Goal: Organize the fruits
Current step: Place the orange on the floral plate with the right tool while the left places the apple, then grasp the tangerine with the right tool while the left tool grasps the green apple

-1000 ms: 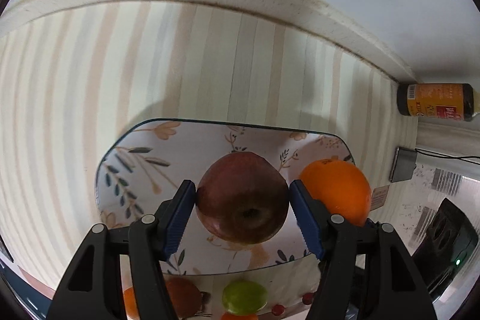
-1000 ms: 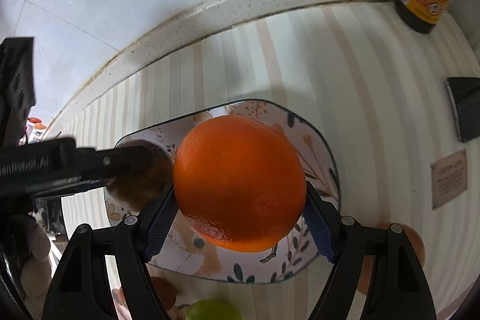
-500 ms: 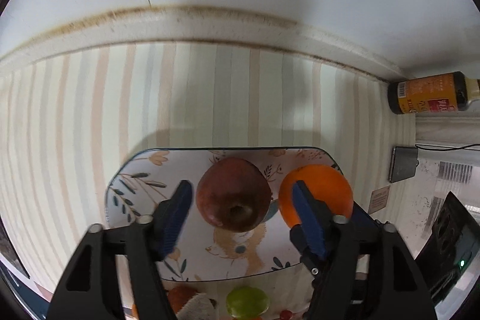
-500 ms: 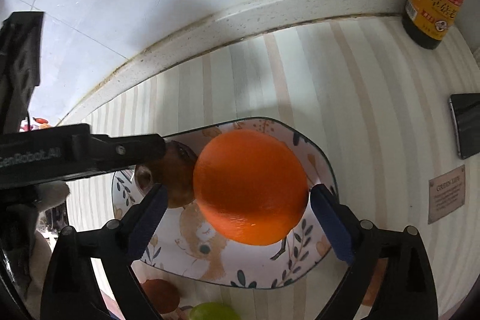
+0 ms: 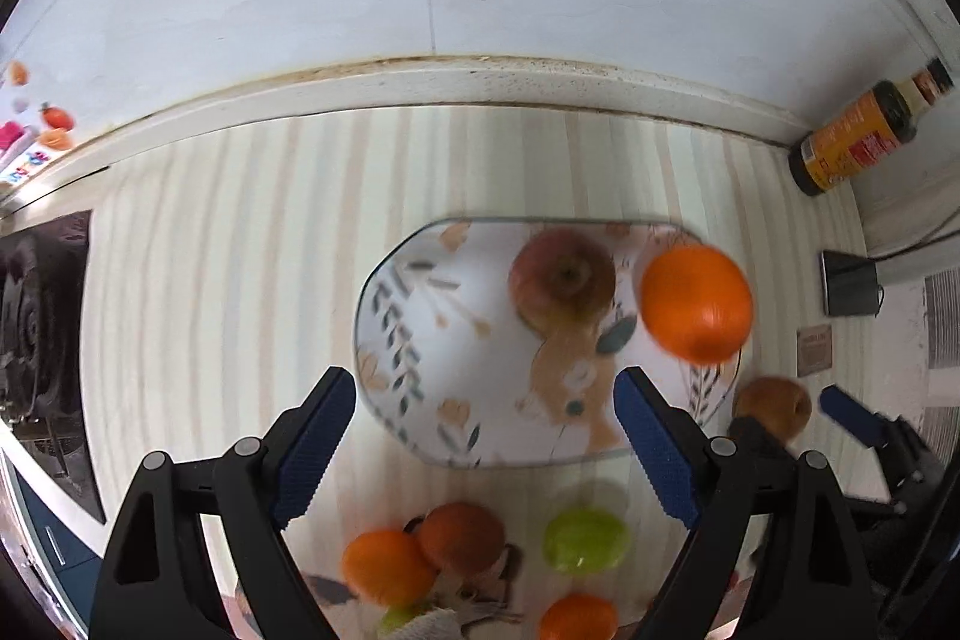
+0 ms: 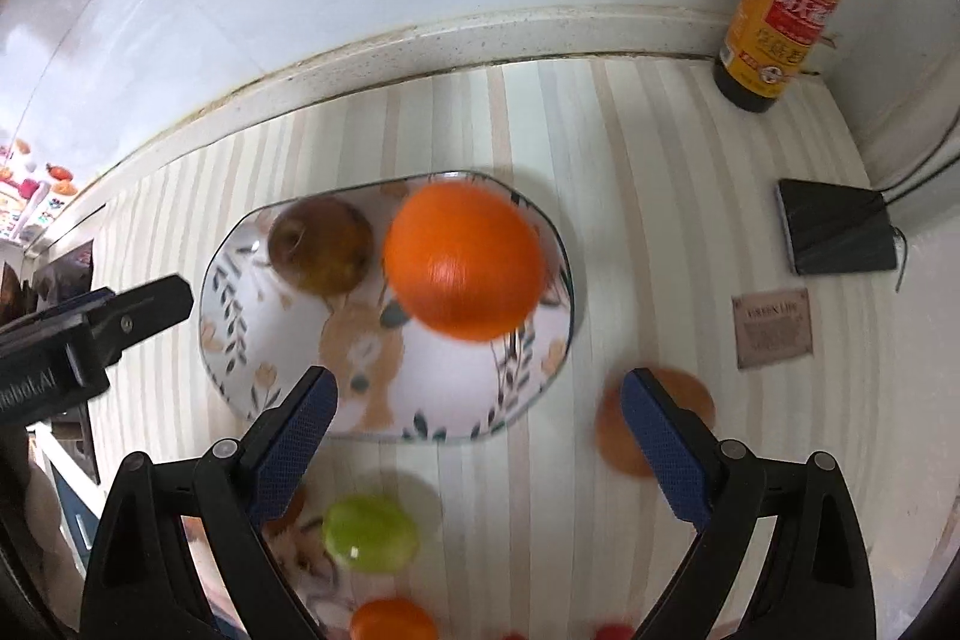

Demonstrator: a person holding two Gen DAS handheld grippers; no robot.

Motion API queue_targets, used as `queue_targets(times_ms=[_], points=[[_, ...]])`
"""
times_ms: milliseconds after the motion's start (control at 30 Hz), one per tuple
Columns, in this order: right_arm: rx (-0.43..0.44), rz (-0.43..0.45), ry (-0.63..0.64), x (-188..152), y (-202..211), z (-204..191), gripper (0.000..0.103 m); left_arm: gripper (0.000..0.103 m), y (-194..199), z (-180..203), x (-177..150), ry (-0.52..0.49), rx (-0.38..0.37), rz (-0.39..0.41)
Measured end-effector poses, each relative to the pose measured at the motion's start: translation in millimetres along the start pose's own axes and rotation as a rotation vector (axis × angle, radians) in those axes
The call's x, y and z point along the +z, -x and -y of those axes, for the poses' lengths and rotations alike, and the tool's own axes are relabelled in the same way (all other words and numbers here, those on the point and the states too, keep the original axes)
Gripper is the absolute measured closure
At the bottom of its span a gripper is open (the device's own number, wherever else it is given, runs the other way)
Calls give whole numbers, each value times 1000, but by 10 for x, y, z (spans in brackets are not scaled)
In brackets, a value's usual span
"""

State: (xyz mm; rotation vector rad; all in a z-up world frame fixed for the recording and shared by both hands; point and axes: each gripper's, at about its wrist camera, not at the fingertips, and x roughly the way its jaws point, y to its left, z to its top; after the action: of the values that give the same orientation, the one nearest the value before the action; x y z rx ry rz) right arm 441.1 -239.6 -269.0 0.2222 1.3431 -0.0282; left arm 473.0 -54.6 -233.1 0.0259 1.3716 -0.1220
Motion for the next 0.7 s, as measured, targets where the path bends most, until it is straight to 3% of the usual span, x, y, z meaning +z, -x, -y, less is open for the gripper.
queue_targets(times_ms=[367,700], points=[[-40,70,4,-545,720,-111,5,15,553,-94,-647,-21,20,90],[-35,141,10,-928,1258,-245,5,15,975,-143,-995,-30,-7,134]])
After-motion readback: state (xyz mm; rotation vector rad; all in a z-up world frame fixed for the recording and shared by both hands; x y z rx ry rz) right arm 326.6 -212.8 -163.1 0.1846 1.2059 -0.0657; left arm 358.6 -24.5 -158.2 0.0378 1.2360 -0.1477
